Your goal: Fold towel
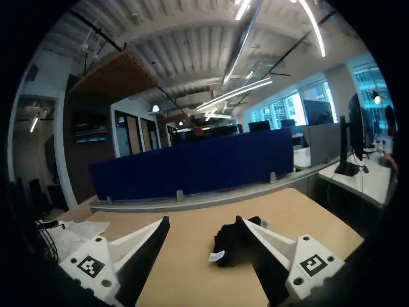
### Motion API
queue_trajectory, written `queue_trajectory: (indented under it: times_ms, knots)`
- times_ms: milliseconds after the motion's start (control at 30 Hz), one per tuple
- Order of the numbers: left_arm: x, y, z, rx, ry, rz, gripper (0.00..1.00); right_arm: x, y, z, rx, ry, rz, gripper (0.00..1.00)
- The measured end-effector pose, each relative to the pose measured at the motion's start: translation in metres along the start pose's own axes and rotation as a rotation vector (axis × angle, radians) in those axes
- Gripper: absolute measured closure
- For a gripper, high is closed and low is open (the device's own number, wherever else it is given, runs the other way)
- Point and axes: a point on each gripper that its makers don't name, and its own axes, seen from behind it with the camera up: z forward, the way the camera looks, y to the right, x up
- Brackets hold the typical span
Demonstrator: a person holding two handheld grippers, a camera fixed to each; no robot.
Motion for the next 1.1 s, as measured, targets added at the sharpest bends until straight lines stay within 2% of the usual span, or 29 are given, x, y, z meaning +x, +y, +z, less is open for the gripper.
queue_trajectory:
  times_ms: [167, 267, 400, 600, 833, 1100]
  knots:
    - [-0.011, 0.011, 0.004, 0.006, 0.052, 0.113, 0.06, -0.010, 0.006, 0.001, -0.016, -0.030, -0.023, 0.00]
    - [-0.022, 0.015, 0.007, 0.012, 0.067, 0.150, 0.06, -0.015, 0.012, 0.005, -0.027, -0.041, -0.035, 0.00]
    - [-0.039, 0.025, 0.013, 0.003, 0.075, 0.141, 0.06, -0.025, 0.015, 0.015, -0.034, -0.061, -0.056, 0.00]
    - [-0.056, 0.031, 0.025, 0.002, 0.093, 0.128, 0.06, -0.035, 0.005, 0.029, -0.010, -0.087, -0.106, 0.00]
    - [-0.080, 0.026, 0.038, -0.009, 0.090, 0.091, 0.06, -0.042, 0.001, 0.041, 0.007, -0.087, -0.125, 0.00]
    - [-0.101, 0.017, 0.046, -0.004, 0.078, 0.070, 0.06, -0.051, 0.004, 0.048, 0.004, -0.093, -0.139, 0.00]
